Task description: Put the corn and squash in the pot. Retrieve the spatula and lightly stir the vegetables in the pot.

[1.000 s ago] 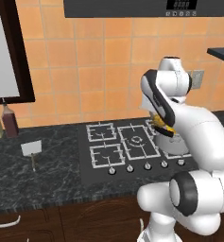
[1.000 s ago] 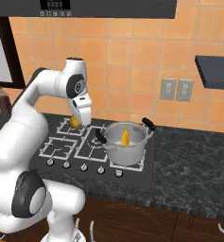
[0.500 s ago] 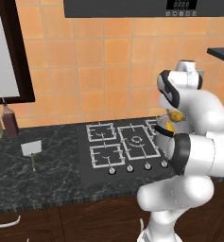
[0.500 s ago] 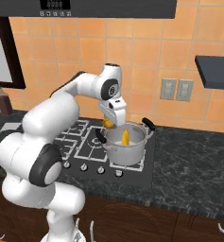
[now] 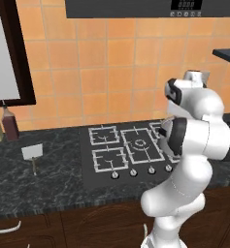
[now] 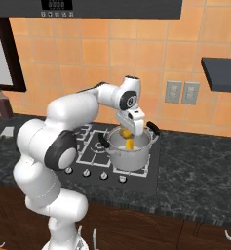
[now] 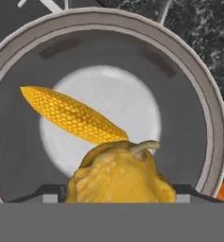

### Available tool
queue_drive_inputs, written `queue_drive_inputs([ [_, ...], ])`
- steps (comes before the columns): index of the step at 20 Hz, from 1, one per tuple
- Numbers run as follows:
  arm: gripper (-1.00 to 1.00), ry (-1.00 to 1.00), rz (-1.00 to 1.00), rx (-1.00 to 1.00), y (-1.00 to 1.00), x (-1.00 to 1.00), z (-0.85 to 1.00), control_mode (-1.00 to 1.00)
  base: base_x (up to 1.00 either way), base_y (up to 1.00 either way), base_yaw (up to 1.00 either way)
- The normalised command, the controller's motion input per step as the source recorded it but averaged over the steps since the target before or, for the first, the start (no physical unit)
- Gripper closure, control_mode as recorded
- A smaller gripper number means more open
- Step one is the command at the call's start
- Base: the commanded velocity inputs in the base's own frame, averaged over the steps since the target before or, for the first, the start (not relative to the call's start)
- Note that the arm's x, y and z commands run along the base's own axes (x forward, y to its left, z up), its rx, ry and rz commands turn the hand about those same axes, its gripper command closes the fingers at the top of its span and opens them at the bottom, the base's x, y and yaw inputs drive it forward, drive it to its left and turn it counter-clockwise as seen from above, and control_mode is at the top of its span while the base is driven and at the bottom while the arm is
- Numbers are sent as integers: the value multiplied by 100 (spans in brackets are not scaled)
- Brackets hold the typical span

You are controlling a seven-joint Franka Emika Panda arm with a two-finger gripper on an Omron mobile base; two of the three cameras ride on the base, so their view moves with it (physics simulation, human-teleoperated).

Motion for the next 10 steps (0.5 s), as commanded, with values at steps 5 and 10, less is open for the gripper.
queue_drive_inputs([
  [5, 100, -1, 2, 0, -6, 5, -54, -100, 0, 0, 0],
  [10, 100, -4, 1, 0, -17, 0, -43, -100, 0, 0, 0],
])
